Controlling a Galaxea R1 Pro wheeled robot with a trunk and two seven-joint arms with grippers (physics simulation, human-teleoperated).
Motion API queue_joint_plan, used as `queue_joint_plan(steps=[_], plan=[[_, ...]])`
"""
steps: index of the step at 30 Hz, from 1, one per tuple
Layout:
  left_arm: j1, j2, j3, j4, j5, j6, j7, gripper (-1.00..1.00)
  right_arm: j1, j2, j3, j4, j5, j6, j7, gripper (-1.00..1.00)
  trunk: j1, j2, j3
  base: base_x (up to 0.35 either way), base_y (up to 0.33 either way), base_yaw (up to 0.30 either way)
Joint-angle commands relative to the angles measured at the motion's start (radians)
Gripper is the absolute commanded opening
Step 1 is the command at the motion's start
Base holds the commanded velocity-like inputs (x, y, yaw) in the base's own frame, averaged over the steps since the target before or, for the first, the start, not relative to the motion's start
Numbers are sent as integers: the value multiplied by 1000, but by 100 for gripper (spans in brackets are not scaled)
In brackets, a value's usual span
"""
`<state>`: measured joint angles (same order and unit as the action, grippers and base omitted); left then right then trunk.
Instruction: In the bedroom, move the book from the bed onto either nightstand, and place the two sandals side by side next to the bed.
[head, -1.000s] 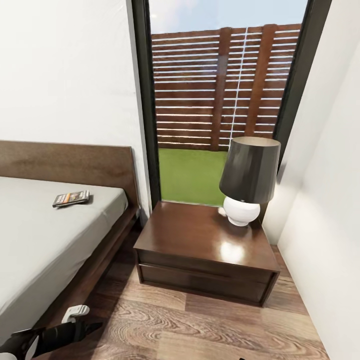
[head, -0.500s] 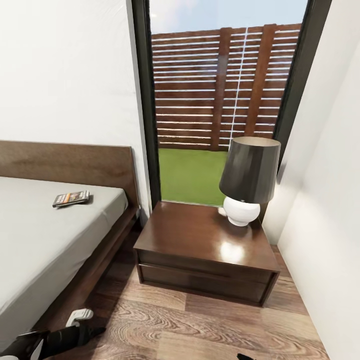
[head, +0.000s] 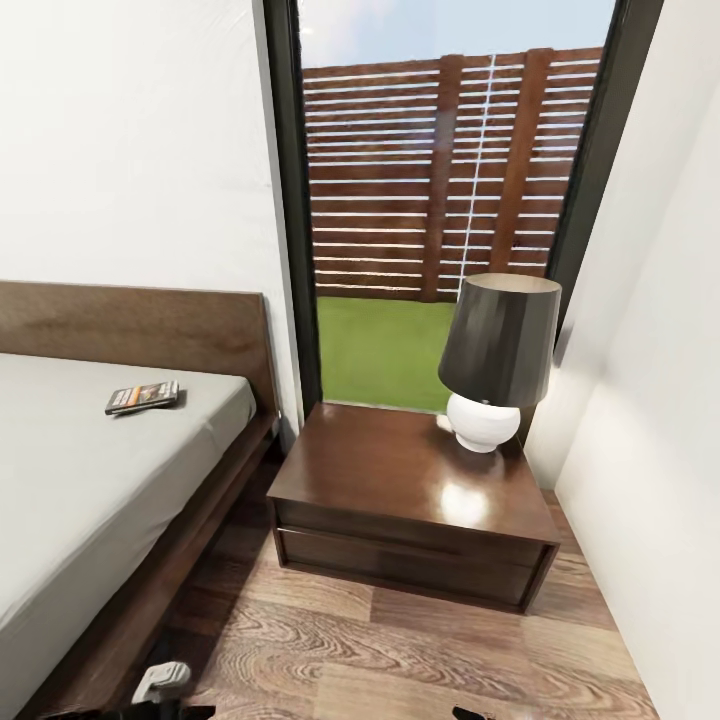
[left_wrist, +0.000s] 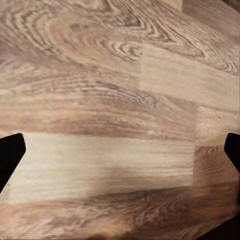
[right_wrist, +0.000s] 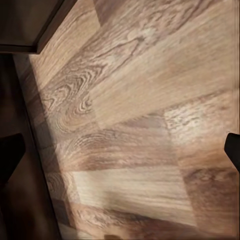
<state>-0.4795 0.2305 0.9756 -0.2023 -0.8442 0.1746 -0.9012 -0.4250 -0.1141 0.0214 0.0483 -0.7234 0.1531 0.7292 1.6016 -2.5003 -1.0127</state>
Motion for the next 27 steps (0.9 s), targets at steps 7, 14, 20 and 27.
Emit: queue_joint_plan(steps=[7,14,20,27], plan=[[39,5,42,-11,17,17,-45,100,24,-6,-35,4,29,-28,44,100,0,0,-1,0,0,0],[79,8,45,-12,17,13,-84,100,26,-6,-50,5,69,-31,84,100,-1,0,7,0,0,0],[99,8,44,-13,17,14,-95,100,26,-6,-53,6,82,-28,90,100,-21,35,26,0,0,0],[99,6,42,-13,18,13,-56,100,26,-3,-53,7,82,-28,51,100,-48,84,48,0,0,0]])
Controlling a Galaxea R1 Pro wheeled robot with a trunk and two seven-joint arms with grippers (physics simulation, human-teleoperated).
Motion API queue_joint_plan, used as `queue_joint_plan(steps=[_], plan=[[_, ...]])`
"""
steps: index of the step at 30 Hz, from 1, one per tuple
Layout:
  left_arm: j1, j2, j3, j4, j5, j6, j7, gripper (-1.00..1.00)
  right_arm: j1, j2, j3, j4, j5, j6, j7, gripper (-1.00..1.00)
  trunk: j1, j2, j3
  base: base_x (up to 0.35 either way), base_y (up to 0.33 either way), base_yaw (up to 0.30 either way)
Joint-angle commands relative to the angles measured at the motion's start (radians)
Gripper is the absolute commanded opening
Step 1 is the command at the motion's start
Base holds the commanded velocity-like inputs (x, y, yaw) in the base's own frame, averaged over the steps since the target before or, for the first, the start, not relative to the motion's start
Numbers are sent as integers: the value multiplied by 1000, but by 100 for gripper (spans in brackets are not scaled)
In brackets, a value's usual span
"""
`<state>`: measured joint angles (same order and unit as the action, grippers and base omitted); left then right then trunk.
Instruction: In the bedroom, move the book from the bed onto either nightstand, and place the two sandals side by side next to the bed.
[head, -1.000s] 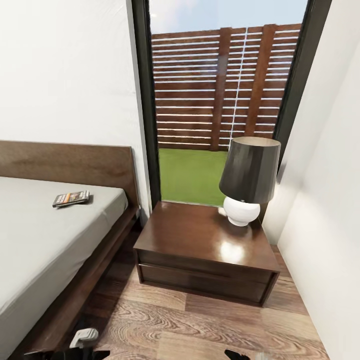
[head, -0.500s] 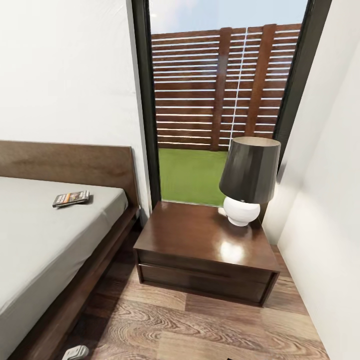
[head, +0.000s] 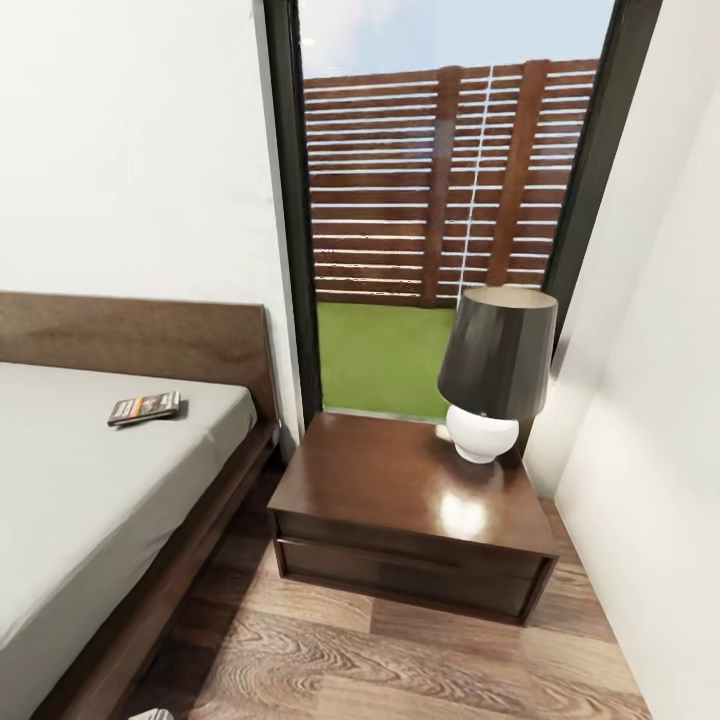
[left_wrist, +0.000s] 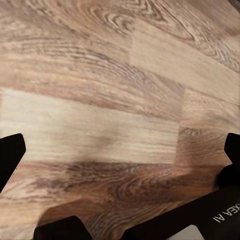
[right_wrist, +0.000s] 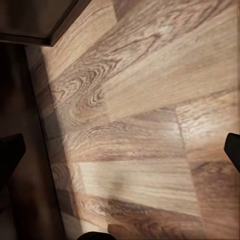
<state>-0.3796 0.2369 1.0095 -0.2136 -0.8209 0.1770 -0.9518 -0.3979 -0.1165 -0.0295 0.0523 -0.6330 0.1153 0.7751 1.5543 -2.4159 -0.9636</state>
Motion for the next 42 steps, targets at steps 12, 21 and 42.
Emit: queue_joint_plan(steps=[12,21,42], plan=[[-1,-2,8,-1,-3,10,48,100,-1,2,-3,3,-8,8,-62,100,-46,84,37,0,0,0],[-1,-2,7,0,-6,9,50,100,-1,3,-3,3,-7,6,-92,100,-81,147,65,0,0,0],[0,-2,7,1,-6,11,49,100,-1,18,-4,2,-7,-9,-210,100,-161,294,131,0,0,0]])
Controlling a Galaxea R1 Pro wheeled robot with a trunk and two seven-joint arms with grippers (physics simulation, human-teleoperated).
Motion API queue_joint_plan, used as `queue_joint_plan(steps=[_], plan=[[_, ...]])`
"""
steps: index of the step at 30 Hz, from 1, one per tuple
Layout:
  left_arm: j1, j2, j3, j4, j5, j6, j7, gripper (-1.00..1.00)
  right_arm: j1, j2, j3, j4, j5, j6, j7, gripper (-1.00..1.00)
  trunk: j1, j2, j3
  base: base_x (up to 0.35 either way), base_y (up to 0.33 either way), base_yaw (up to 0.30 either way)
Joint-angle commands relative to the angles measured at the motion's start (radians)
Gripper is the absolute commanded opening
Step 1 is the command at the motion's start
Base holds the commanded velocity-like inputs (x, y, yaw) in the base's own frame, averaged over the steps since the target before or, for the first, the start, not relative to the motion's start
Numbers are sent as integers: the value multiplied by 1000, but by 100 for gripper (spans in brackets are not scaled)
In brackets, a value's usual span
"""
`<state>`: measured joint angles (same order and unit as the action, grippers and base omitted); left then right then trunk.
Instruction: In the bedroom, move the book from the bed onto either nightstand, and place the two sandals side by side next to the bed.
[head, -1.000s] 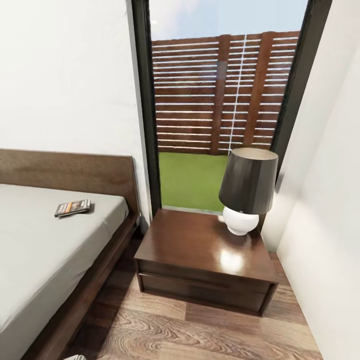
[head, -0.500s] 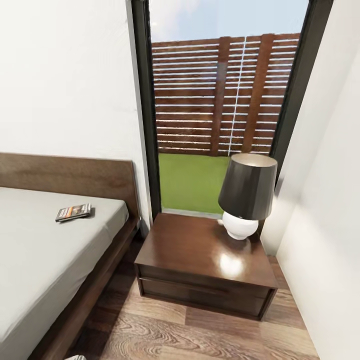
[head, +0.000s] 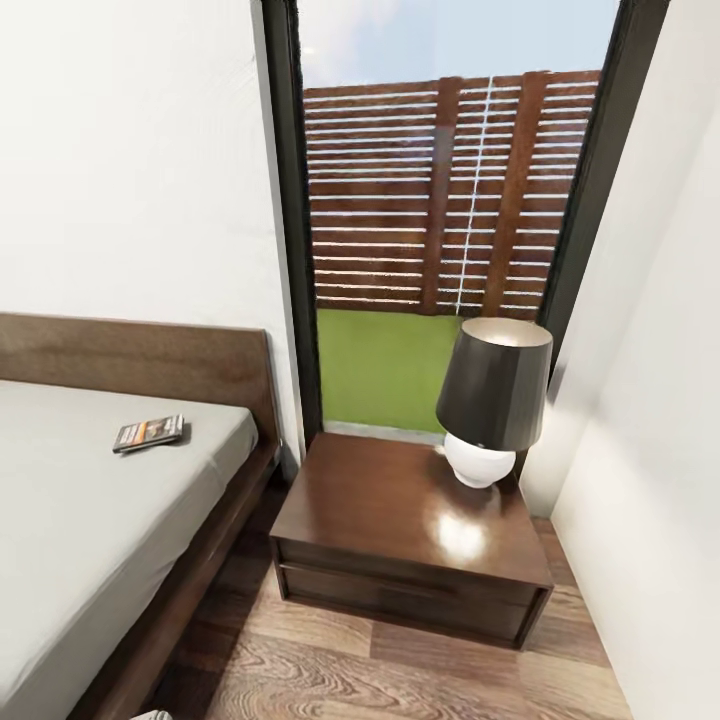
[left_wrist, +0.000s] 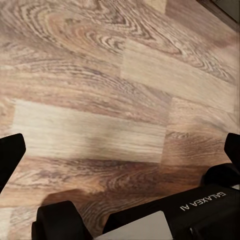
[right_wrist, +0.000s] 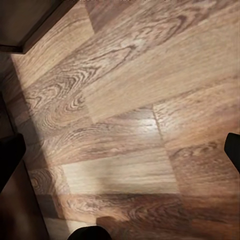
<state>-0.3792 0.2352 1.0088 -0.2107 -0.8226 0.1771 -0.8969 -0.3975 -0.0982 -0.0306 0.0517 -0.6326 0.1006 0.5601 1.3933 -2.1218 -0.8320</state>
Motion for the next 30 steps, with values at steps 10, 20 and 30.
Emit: queue_joint_plan(steps=[10,20,30], plan=[[-1,-1,7,-1,-4,10,-5,100,-2,-4,-2,3,-6,3,3,100,-39,70,30,0,0,0],[-1,-1,7,-1,-7,10,-5,100,-1,-3,-2,3,-4,2,-4,100,-77,140,62,0,0,0],[-1,-1,7,-1,-8,9,-5,100,0,-3,-2,4,-4,2,-19,100,-115,210,93,0,0,0]])
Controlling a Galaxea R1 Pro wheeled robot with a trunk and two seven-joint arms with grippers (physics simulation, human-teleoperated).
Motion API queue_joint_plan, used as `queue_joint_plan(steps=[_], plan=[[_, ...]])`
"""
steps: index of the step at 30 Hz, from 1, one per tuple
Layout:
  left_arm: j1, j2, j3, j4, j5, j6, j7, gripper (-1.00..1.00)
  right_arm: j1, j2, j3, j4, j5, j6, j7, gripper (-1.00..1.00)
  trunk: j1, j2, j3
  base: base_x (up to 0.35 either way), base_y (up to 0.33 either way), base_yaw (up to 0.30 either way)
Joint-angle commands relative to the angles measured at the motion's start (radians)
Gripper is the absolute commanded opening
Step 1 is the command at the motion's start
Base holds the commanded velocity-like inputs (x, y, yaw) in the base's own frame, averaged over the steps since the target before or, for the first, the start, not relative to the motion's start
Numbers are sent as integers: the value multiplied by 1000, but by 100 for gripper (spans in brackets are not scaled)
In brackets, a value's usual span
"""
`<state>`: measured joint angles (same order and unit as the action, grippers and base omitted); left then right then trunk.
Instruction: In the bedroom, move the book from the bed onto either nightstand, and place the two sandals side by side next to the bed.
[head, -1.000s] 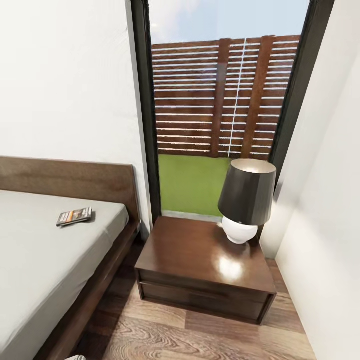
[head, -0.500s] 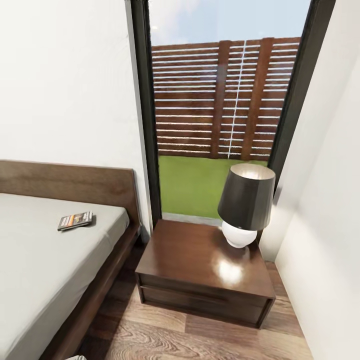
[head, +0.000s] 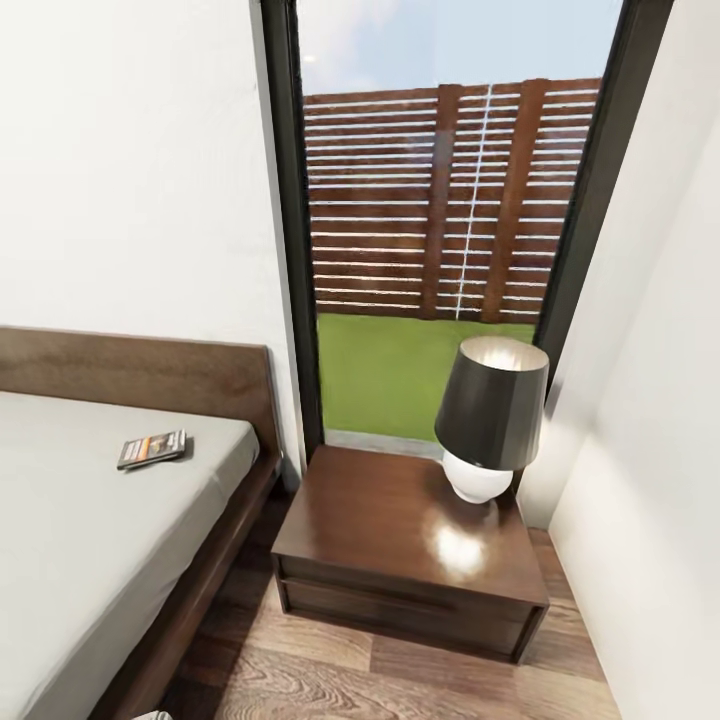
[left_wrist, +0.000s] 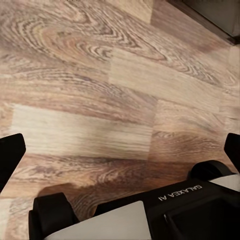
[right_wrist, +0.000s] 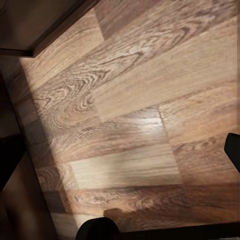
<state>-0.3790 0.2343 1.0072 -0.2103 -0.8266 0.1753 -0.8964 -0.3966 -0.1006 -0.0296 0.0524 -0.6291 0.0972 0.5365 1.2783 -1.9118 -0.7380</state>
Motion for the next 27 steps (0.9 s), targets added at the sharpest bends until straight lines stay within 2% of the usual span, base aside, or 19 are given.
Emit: queue_joint_plan(steps=[1,27], plan=[[-1,0,8,-1,-5,10,-6,100,-1,0,-3,3,-7,6,1,100,-4,7,2,0,0,0],[0,0,8,-1,-6,9,-4,100,-1,5,-3,3,-8,5,-24,100,-104,189,84,0,0,0]])
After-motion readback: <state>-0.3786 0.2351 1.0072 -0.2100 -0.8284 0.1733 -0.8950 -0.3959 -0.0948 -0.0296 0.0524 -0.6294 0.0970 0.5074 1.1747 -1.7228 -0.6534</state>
